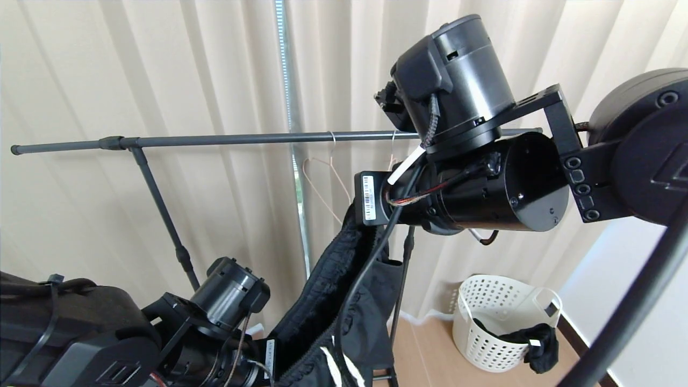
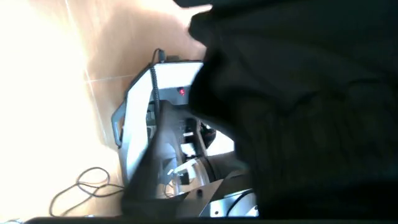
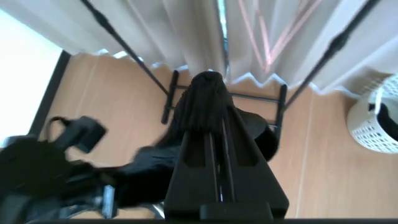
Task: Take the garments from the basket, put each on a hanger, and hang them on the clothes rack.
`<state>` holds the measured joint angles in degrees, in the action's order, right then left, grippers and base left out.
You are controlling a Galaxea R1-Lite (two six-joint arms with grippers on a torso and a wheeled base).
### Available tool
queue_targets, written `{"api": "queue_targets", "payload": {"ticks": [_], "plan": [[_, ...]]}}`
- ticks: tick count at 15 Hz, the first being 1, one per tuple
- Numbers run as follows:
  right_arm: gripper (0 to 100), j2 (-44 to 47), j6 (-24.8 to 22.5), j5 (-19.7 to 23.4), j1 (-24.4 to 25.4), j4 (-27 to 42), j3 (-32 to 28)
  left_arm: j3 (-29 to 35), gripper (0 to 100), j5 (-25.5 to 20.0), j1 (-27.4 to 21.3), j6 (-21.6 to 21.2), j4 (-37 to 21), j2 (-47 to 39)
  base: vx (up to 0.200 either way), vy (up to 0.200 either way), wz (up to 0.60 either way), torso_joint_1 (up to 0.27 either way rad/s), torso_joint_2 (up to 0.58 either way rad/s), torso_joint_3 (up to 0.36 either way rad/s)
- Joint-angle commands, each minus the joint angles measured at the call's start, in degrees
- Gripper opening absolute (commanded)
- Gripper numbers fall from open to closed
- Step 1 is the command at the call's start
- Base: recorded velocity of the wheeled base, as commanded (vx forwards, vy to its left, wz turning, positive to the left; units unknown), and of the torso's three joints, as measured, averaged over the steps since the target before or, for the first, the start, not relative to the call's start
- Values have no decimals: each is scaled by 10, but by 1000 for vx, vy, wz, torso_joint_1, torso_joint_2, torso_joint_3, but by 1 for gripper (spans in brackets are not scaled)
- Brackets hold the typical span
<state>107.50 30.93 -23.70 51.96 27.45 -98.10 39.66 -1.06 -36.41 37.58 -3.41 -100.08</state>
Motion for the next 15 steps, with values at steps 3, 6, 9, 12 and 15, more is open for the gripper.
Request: {"api": "queue_targets", "payload": {"ticks": [3,6,9,12,15], "plan": [[0,-30,-3,-2,-52,2,59,51,0,55,-3,-30,-23,44,0,0,0,0,0,0],[0,-44,-25,-6,-58,3,113,176,0,77,-2,-52,-154,33,0,0,0,0,0,0],[0,-55,-63,-38,-79,2,171,325,0,142,13,-77,-325,-15,0,0,0,0,0,0],[0,-69,-83,-49,-116,1,208,334,0,169,22,-78,-367,-20,0,0,0,0,0,0],[0,-77,-108,-48,-175,1,223,308,0,171,49,-78,-367,-6,0,0,0,0,0,0]]}}
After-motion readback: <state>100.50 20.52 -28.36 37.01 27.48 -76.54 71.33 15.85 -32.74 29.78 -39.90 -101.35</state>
